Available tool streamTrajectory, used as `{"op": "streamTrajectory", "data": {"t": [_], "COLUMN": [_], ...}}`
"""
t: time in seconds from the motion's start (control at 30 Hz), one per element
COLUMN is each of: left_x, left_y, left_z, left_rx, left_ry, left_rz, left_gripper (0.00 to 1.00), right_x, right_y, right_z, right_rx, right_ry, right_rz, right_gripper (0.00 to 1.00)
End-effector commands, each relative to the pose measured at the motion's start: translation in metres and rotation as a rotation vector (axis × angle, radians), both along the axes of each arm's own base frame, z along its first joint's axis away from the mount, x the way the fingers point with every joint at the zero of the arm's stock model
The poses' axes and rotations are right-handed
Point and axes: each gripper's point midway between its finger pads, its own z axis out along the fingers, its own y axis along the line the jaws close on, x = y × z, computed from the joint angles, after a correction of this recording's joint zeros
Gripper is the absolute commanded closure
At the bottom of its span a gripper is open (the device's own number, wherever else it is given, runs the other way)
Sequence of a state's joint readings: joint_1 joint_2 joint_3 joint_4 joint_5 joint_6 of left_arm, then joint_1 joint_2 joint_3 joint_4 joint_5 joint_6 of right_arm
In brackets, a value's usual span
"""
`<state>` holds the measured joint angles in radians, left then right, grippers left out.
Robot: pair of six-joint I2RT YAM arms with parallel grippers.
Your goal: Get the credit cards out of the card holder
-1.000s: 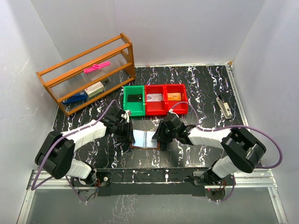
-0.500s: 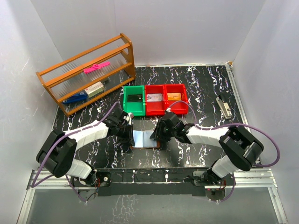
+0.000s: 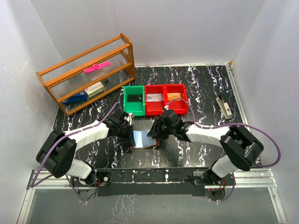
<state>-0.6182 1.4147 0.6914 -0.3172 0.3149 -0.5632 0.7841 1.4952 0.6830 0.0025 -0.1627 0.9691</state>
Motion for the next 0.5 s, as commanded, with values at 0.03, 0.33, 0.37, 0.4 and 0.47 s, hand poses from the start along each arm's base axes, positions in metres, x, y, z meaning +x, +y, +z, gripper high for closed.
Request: {"op": "streamTrajectory", "data": {"t": [0.03,0.33,0.37,0.4,0.47], "left_x": [-0.0005,0.0022,0.0026,0.003,0.0065], "left_y": [-0.0056,-0.0057,-0.005,-0.0038,0.0006], "left_z": [0.0074,0.0096,0.0097,0.0091,0.0152], "left_rx": [-0.033,-0.033,-0.029,-0.021,-0.007], "left_ry": [-0.018,-0.031,-0.033,-0.033,-0.063], "left_rz": [-0.001,0.013,0.017,0.023,0.046], "left_gripper": [0.9,0.9,0.89,0.88,0.84], "right_x": [0.0053,0.0036,0.0034,0.004,0.0061], "right_y": [0.0232,0.0242,0.0233,0.0216,0.017], "right_z": [0.0276,0.0287,0.0278,0.0267,0.0235], "right_rx": [0.076,0.077,0.075,0.067,0.049], "right_ry": [-0.046,-0.044,-0.043,-0.044,-0.049], "right_rz": [0.085,0.099,0.094,0.085,0.06], "right_gripper": [0.59,0.52,0.52,0.52,0.52]}}
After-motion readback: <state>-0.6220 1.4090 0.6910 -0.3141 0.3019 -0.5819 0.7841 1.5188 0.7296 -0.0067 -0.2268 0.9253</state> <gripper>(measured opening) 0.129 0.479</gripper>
